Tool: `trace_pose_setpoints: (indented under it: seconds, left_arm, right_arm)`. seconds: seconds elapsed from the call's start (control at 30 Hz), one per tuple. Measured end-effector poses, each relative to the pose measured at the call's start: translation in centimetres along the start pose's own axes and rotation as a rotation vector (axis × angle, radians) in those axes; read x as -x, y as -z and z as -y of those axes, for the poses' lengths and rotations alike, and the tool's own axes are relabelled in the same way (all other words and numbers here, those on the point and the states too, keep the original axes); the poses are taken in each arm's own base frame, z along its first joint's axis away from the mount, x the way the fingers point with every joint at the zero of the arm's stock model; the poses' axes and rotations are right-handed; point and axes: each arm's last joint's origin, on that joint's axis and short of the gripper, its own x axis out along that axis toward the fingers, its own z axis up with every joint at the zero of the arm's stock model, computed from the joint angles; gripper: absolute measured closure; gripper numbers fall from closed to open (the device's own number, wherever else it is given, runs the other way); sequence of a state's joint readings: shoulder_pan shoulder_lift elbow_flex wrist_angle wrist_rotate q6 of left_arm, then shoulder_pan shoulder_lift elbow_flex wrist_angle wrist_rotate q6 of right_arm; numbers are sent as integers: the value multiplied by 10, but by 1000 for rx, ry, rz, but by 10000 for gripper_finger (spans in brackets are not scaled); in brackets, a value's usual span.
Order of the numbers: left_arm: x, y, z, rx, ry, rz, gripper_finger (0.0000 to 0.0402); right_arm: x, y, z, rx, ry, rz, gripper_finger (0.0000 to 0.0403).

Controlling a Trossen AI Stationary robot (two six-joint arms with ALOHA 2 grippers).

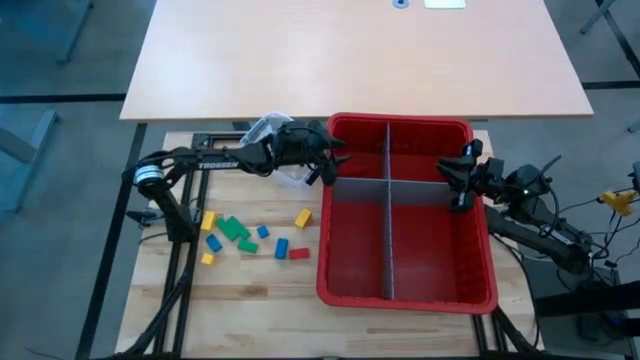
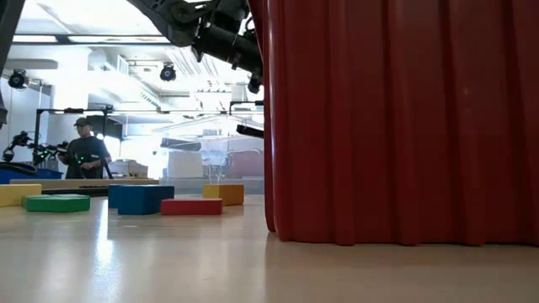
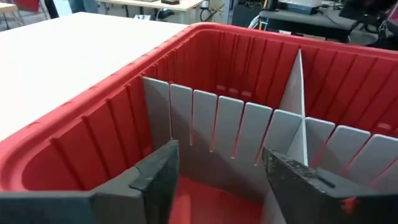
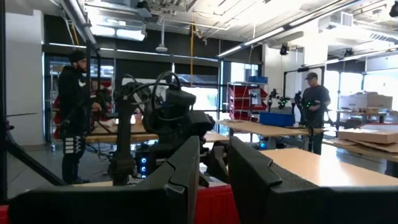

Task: Sort blocks
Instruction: Put the top red block into the top left of the red bin, then put the red block into the top left of the red bin

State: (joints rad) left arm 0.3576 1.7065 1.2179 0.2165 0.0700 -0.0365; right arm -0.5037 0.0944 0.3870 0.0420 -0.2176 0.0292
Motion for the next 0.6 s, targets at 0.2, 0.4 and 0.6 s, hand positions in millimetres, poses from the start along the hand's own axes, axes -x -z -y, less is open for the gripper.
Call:
trace_pose_setpoints:
  seconds: [0.2, 0.4, 0.6]
  left_arm:
    - [14, -5, 7, -68, 88, -57, 165]
    - [60, -6, 37, -108, 265, -113, 189]
    - [124, 20, 68, -84, 400, -85, 220]
  right_arm:
    - [0, 0, 0, 2, 0, -2, 352]
    - [0, 1, 0, 15, -1, -7, 352]
    - [0, 1, 0, 25, -2, -6, 340]
